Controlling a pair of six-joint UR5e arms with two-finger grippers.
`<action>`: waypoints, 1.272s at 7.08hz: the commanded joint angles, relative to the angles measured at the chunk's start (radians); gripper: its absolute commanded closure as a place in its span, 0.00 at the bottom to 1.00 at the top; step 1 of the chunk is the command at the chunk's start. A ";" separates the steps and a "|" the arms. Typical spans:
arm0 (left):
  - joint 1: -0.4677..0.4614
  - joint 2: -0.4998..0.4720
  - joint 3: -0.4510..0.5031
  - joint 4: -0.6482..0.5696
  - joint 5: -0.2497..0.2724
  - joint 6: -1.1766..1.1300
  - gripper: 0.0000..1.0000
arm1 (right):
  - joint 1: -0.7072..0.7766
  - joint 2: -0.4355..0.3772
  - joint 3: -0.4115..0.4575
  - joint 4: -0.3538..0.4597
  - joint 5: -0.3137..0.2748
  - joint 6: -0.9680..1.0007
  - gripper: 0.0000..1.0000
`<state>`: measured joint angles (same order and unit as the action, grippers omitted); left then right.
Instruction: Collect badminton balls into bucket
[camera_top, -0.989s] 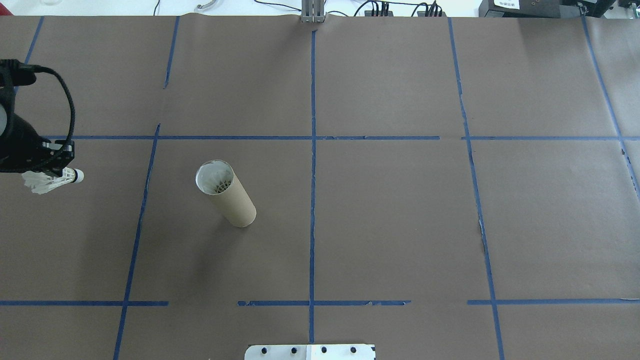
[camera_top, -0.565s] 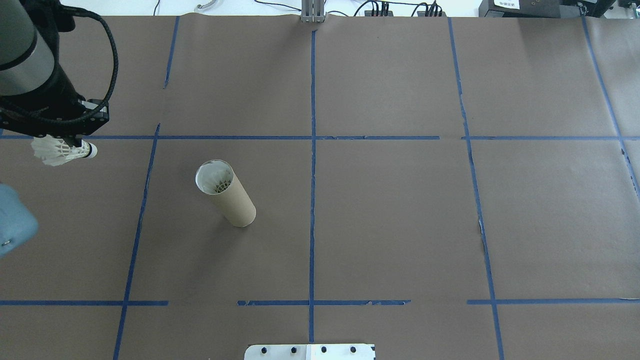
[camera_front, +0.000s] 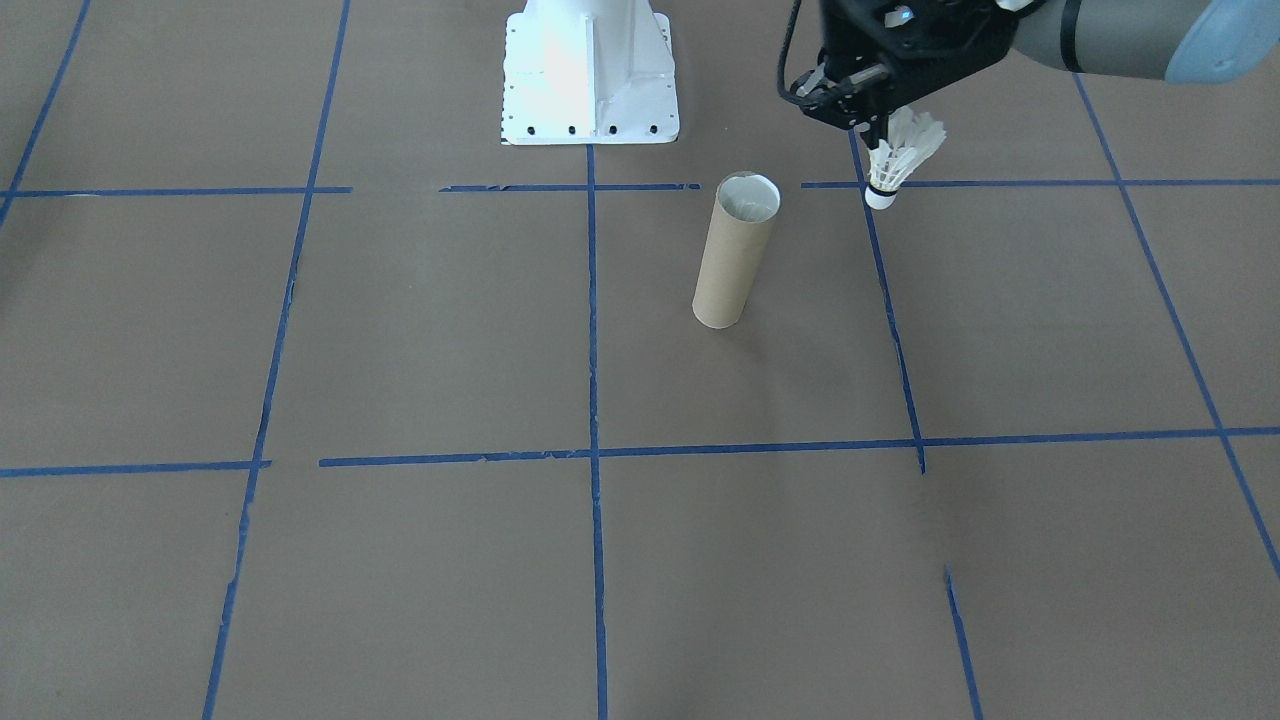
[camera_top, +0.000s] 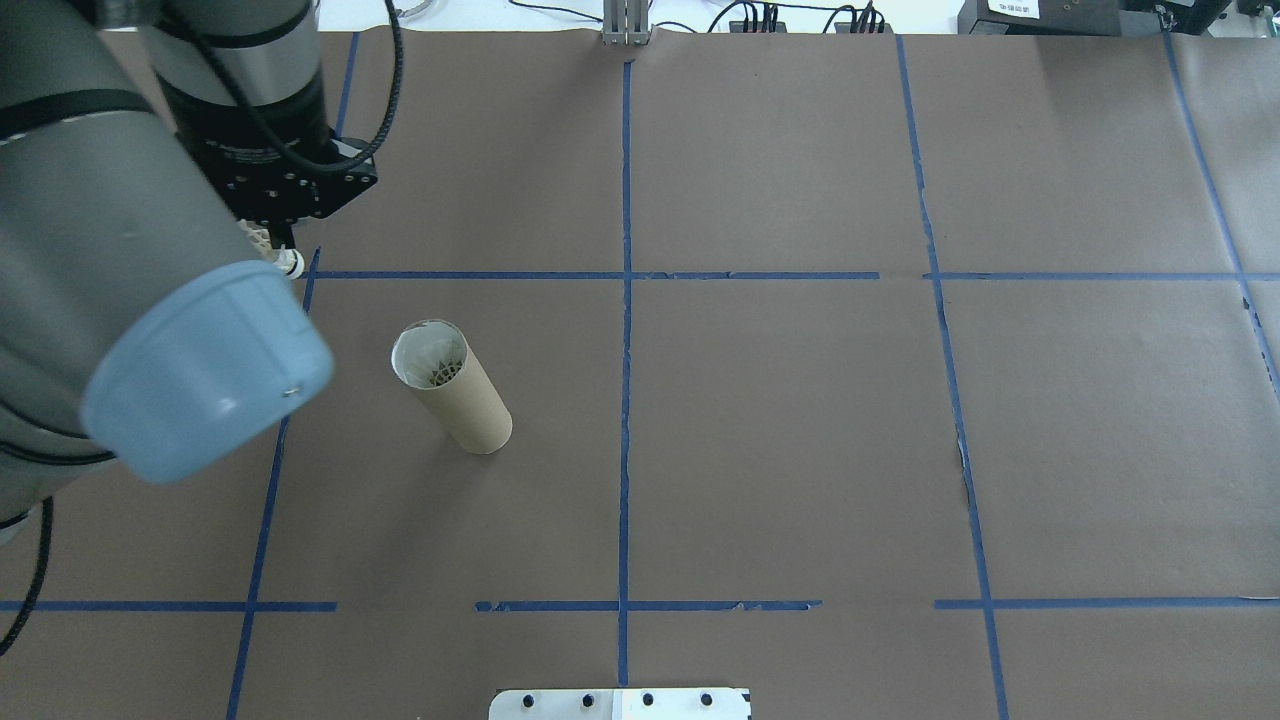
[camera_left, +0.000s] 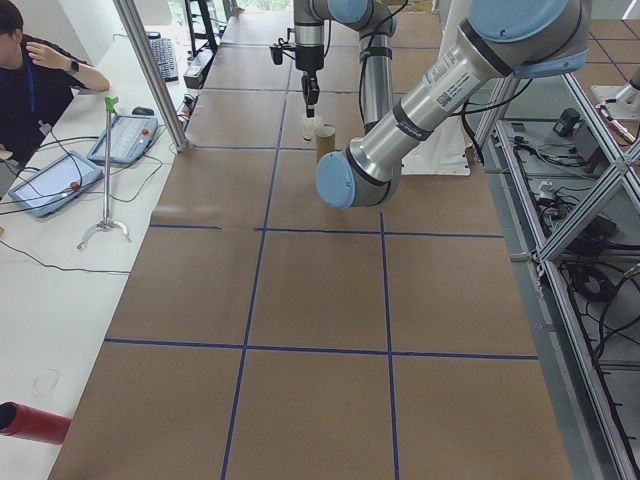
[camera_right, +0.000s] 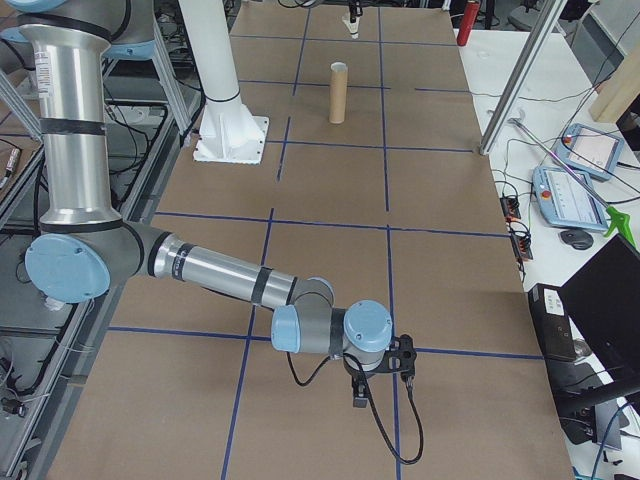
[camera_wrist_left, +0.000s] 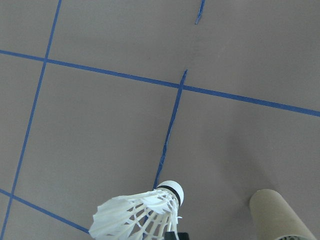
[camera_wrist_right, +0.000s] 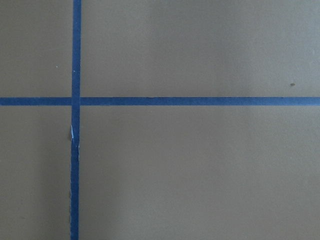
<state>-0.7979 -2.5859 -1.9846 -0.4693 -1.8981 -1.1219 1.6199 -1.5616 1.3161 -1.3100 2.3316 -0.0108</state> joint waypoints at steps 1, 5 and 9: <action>0.087 -0.144 0.195 0.001 0.010 -0.053 1.00 | 0.000 0.000 0.000 0.000 0.000 0.000 0.00; 0.140 -0.135 0.210 0.000 0.008 -0.087 1.00 | 0.000 0.000 0.000 0.000 0.000 0.000 0.00; 0.138 -0.069 0.172 -0.012 0.010 -0.070 0.00 | 0.000 0.000 0.000 0.000 0.000 0.000 0.00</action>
<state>-0.6584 -2.6713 -1.7952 -0.4784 -1.8896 -1.2012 1.6199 -1.5616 1.3161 -1.3100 2.3317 -0.0108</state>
